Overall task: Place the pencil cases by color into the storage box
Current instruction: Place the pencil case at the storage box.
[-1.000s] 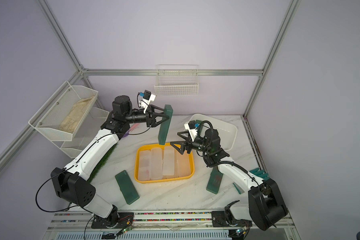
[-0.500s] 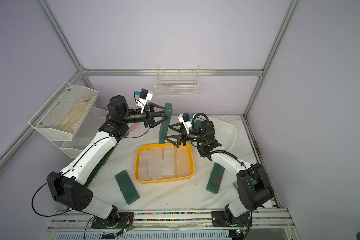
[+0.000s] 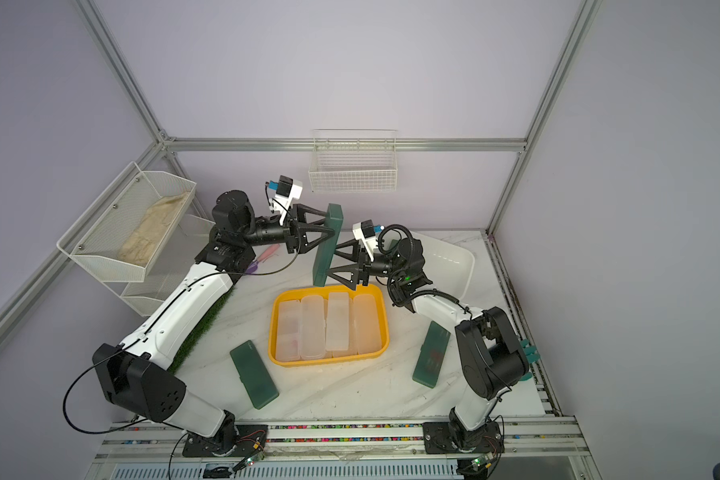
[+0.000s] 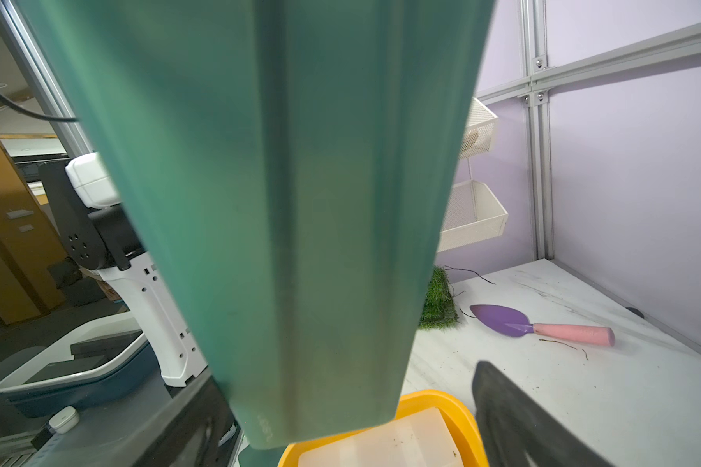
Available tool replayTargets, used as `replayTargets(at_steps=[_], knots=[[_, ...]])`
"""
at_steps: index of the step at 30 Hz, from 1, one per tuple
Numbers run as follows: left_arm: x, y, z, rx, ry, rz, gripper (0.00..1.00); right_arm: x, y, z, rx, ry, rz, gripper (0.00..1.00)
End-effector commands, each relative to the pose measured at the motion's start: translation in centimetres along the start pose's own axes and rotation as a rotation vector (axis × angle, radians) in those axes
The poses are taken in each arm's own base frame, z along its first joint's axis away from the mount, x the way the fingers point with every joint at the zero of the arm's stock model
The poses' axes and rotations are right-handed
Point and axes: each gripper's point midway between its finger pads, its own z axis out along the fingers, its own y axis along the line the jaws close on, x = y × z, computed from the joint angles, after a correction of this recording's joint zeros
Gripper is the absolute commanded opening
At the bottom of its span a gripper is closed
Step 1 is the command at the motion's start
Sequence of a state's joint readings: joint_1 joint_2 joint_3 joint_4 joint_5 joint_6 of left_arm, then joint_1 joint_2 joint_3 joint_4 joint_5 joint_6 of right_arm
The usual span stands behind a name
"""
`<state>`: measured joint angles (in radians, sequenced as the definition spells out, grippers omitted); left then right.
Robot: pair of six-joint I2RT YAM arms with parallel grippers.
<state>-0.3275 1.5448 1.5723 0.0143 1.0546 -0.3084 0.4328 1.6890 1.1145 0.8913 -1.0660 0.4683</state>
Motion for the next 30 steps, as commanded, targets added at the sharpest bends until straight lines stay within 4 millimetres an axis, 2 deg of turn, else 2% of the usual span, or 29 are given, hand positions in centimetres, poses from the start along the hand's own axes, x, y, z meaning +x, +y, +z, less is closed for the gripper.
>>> replayTargets(at_steps=[1, 17, 30], knots=[[-2.0, -2.3, -0.8, 0.041, -0.034, 0.054, 0.56, -1.7, 0.8, 0.1, -0.030, -0.030, -0.052, 0.95], [-2.6, -2.8, -1.0, 0.056, -0.047, 0.063, 0.56, -3.2, 2.4, 0.3, -0.111, -0.030, -0.048, 0.97], [-2.8, -3.1, -1.2, 0.058, -0.060, 0.067, 0.56, -2.8, 2.9, 2.4, -0.160, -0.013, -0.029, 0.96]])
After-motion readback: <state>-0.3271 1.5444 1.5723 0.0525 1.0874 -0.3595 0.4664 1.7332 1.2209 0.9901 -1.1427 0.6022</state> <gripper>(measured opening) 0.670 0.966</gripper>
